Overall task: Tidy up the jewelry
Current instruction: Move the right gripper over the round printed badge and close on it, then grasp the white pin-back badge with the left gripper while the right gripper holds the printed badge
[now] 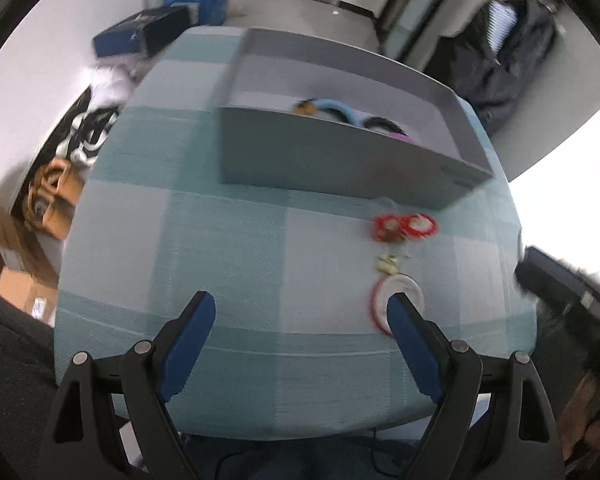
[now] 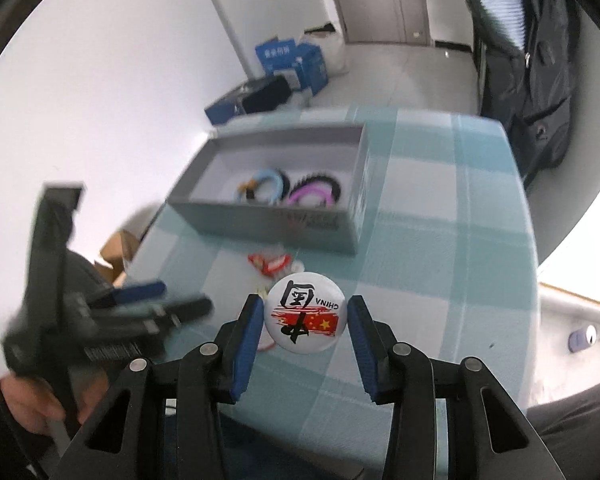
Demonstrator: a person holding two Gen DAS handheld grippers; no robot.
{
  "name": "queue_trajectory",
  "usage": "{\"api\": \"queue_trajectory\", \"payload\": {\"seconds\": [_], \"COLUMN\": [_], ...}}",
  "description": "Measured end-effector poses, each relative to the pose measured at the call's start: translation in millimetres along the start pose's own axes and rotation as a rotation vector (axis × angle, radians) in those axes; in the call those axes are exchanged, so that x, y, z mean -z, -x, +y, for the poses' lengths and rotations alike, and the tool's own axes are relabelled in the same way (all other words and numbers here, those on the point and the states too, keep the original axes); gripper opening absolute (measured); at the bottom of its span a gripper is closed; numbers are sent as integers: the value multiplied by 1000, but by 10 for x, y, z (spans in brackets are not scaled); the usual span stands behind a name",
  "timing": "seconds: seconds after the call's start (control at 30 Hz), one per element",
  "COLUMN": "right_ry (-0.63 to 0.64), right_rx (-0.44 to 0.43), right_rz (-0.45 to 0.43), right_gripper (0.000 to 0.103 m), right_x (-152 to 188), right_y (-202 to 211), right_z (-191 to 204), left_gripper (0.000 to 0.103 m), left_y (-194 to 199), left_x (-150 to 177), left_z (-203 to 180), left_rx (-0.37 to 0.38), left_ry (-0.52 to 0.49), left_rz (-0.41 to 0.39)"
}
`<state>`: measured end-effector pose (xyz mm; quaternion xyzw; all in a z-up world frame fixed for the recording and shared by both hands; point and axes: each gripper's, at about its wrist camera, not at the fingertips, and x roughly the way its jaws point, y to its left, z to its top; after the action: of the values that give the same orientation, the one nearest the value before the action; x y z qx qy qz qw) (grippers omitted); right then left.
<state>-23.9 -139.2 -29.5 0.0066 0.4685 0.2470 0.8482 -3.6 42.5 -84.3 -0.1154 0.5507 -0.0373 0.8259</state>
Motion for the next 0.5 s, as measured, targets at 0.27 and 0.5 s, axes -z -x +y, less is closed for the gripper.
{"api": "queue_trajectory", "payload": {"seconds": [0.27,0.5], "right_ry": [-57,-58], "right_rx": [-92,-93], "right_rz": [-35,-53], "right_gripper": [42,42], "right_x": [-21,30], "right_y": [86,75], "right_z": [-122,-162], "left_gripper": [85,84], "left_y": [-95,-162], "left_x": [49,55], "left_z": [-403,-504], "left_rx": [47,6], "left_ry": [-126,-175], "left_rz": [37,35]}}
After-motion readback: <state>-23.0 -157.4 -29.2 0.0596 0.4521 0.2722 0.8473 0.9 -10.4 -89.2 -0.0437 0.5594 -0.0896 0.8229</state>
